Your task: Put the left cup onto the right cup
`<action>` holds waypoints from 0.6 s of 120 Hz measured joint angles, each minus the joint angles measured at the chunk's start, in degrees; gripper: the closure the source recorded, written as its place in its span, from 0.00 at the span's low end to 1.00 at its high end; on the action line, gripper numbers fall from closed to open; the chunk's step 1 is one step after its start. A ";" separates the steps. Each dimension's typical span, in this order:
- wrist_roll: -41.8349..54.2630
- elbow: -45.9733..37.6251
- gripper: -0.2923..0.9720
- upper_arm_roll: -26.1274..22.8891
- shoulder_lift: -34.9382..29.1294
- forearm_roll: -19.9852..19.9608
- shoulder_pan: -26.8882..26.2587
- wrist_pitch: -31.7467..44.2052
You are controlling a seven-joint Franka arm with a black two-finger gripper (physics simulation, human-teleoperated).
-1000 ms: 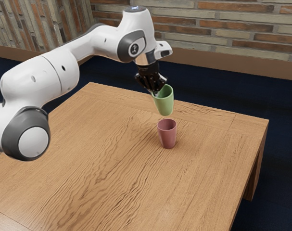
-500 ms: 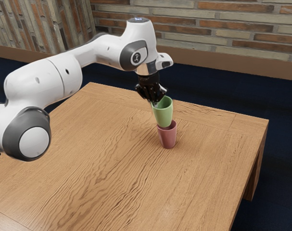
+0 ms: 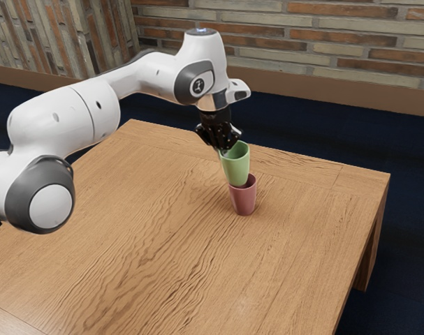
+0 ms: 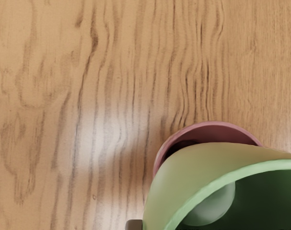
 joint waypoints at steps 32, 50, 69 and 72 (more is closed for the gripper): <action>-0.82 0.16 0.85 -0.09 0.86 0.23 -0.53 0.81; -1.12 -0.06 0.58 -0.09 1.09 -0.04 -0.45 1.22; -1.42 -0.09 0.40 -0.09 1.11 -0.21 -0.45 1.43; -1.46 -0.09 0.38 -0.09 1.11 -0.22 -0.45 1.45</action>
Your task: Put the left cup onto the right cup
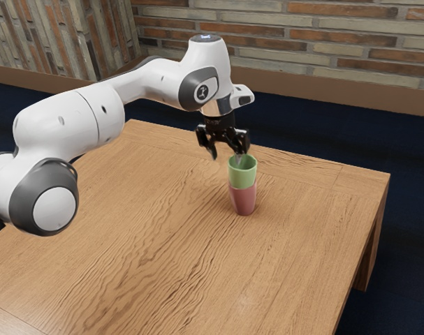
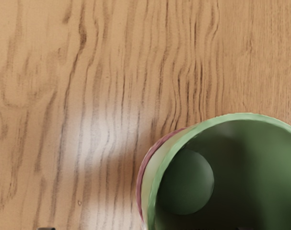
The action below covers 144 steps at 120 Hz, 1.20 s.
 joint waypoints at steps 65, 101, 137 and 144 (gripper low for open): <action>-0.34 -10.92 0.24 0.69 -13.75 0.79 0.72 -1.08; -0.11 -18.71 0.23 0.63 -24.69 0.05 2.81 -8.44; 1.39 -26.21 0.23 0.70 -33.11 -0.28 3.67 -13.44; 1.93 -27.41 0.23 0.70 -34.37 -0.29 3.75 -14.08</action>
